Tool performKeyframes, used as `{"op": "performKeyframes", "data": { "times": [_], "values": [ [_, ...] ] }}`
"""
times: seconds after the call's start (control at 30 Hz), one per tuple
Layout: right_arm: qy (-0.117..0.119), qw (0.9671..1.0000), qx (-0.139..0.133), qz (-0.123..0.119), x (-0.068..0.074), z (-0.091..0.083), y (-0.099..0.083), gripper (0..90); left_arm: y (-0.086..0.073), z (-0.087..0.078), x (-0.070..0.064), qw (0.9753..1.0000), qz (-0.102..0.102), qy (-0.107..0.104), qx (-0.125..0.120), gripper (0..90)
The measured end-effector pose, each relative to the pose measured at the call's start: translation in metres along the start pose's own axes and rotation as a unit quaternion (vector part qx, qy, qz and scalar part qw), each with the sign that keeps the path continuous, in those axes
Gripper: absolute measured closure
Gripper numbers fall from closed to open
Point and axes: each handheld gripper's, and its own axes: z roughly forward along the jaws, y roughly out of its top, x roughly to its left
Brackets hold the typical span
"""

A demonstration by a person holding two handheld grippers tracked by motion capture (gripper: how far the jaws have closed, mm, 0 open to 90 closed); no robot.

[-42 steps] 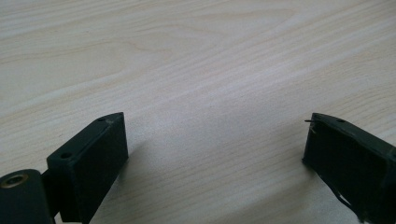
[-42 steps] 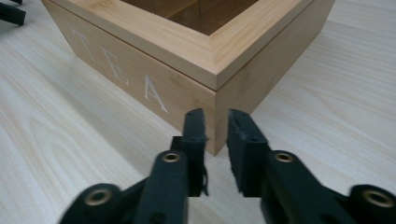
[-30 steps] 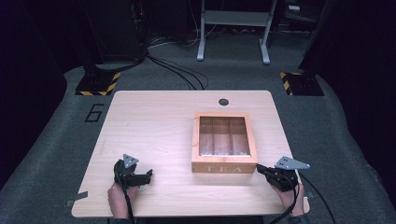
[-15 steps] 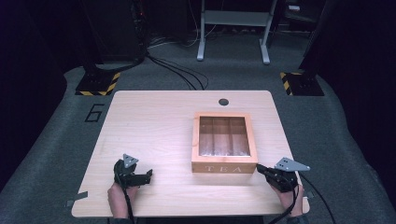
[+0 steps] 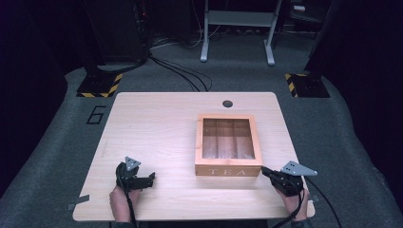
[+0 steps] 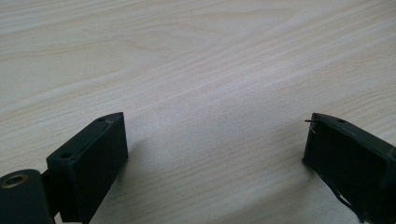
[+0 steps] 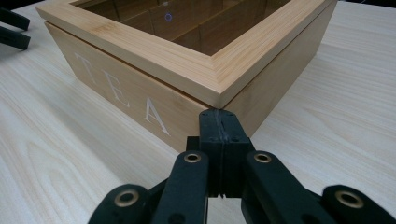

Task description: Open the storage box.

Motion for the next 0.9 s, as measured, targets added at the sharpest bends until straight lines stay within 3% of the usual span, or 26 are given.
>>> {"op": "performKeyframes", "data": {
  "times": [0.53, 0.9],
  "values": [
    [0.003, 0.9999, -0.013, 0.006, -0.0019, -0.0009, 0.0017, 89.7, 0.0001, -0.0002, 0.0002, 1.0, 0.0, -0.002, 0.002, 6.0],
    [0.019, 0.9994, -0.029, 0.011, -0.0058, -0.0005, 0.0072, 89.7, 0.0002, -0.0002, 0.0003, 1.0, 0.0, -0.002, 0.002, 5.9]
  ]
}}
